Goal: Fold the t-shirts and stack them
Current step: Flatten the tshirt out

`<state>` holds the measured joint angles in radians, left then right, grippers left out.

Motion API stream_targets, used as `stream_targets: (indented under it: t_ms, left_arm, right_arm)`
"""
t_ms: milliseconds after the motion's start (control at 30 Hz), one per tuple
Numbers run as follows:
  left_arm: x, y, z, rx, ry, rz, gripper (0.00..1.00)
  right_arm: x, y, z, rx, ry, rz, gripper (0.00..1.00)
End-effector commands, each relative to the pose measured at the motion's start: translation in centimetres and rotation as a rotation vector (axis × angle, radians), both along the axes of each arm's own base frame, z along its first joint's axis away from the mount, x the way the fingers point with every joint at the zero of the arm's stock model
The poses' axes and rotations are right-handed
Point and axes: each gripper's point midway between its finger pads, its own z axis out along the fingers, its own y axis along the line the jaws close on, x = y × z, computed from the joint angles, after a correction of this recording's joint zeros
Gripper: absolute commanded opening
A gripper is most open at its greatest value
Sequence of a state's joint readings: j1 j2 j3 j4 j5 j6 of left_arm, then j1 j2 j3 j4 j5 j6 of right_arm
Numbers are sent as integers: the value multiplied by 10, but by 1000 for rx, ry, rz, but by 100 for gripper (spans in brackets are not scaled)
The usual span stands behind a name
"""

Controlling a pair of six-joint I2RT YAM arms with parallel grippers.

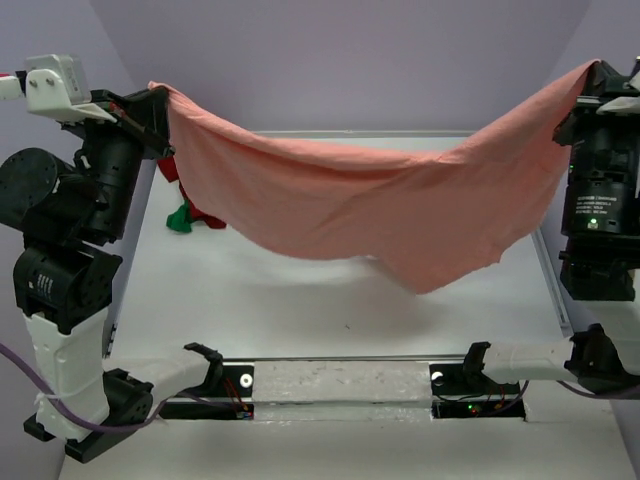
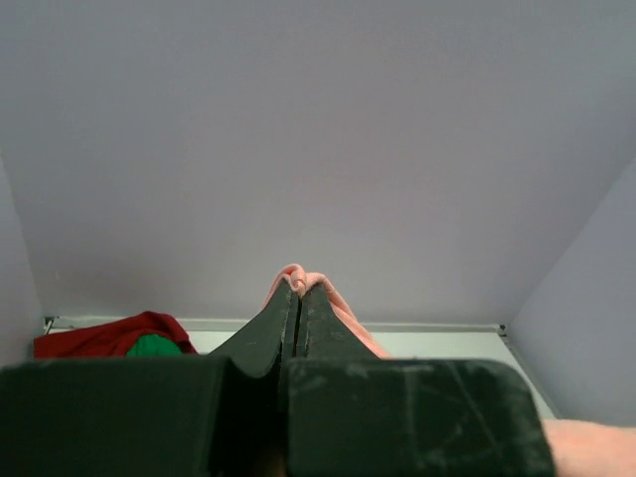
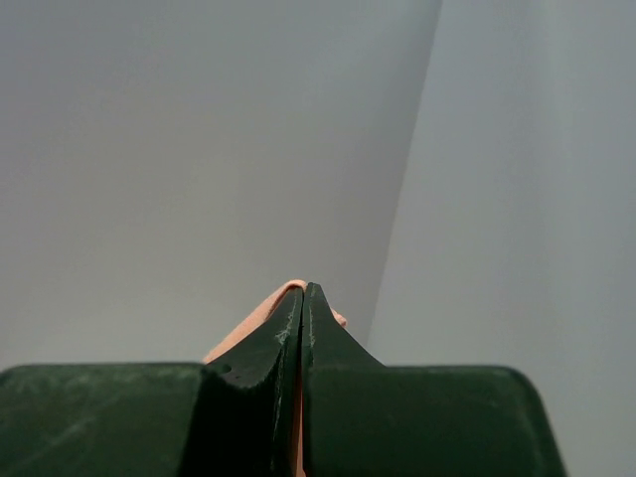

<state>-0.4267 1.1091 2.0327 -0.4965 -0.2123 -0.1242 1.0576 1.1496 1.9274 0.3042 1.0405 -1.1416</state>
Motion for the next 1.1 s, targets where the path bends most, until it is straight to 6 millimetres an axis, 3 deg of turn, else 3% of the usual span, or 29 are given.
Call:
stream_targets:
  t_ms: [0, 167, 367, 533, 700, 833, 933, 967, 1000, 1033, 1067]
  left_arm:
    - [22, -9, -18, 19, 62, 9, 0]
    - [28, -14, -16, 26, 62, 1, 0]
    - [53, -22, -19, 54, 71, 23, 0]
    - [66, -31, -23, 59, 78, 9, 0]
    - [62, -35, -7, 51, 38, -10, 0]
    - [82, -40, -18, 80, 70, 17, 0]
    - [103, -47, -34, 102, 103, 28, 0]
    - [116, -55, -47, 121, 129, 21, 0]
    - [123, -58, -48, 115, 119, 23, 0]
    - [138, -64, -60, 130, 141, 23, 0]
    - [148, -68, -63, 136, 145, 14, 0]
  right_arm:
    - [3, 23, -6, -45, 25, -25, 0]
    - [11, 58, -5, -88, 25, -12, 0]
    - [15, 82, 10, -101, -30, 41, 0]
    - [17, 87, 13, -118, -29, 28, 0]
    - [14, 81, 26, -116, -50, 18, 0]
    - [18, 86, 24, -106, -58, 37, 0]
    - [41, 85, 14, -134, -54, -3, 0]
    - [59, 100, -2, -135, -4, 64, 0]
    - [76, 85, -9, -122, 11, 26, 0]
    - [92, 101, -21, -127, 24, 101, 0]
    - [103, 100, -27, -132, 41, 109, 0]
